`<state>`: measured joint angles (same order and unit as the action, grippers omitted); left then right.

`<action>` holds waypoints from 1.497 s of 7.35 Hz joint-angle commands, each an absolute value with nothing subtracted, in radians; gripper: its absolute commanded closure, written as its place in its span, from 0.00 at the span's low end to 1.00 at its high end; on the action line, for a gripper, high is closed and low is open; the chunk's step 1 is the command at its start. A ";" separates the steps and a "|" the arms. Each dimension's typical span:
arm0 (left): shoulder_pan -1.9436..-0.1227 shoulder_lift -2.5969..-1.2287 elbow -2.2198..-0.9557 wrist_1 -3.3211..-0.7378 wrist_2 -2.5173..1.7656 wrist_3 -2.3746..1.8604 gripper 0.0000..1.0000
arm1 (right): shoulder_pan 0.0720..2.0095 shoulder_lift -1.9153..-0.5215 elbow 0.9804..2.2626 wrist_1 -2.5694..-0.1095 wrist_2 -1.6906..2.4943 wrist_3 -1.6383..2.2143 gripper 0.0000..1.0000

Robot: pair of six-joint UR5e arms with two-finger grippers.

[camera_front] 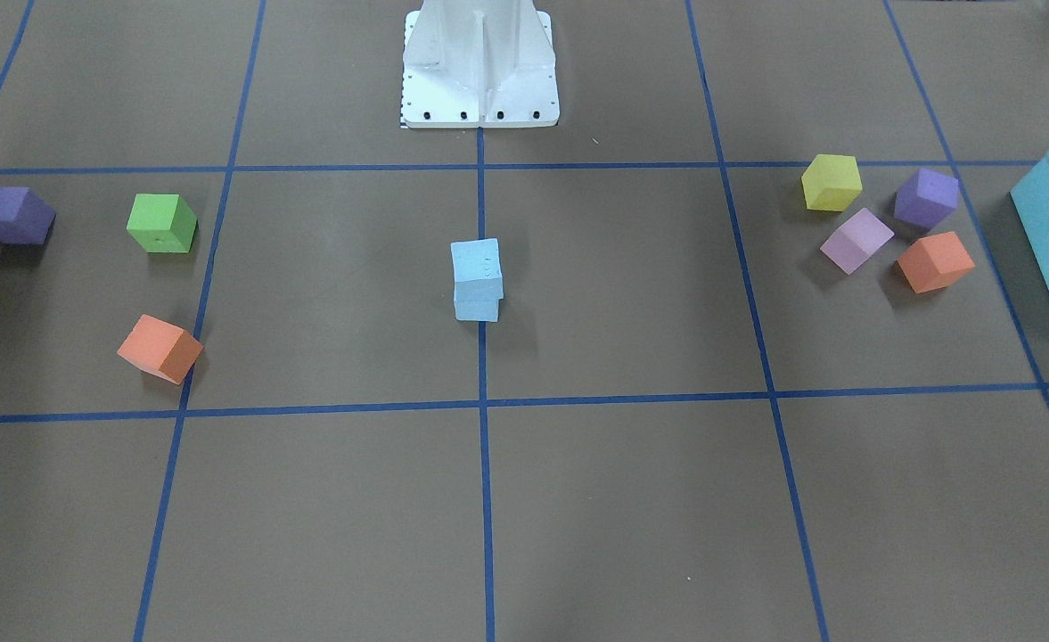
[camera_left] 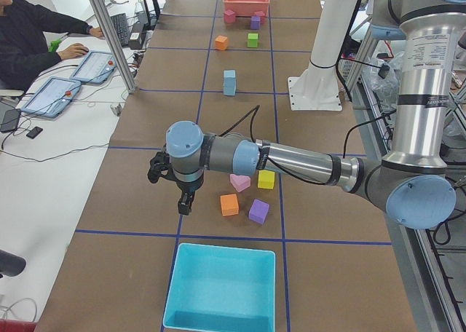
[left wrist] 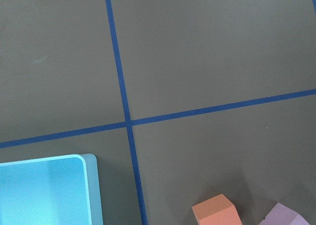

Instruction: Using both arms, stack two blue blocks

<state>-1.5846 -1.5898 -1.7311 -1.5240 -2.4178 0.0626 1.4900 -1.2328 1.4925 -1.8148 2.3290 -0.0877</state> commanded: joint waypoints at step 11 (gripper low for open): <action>-1.586 -1.577 -1.732 -1.539 -2.418 0.061 0.02 | 1.491 -1.474 1.710 -1.815 2.332 -0.086 0.00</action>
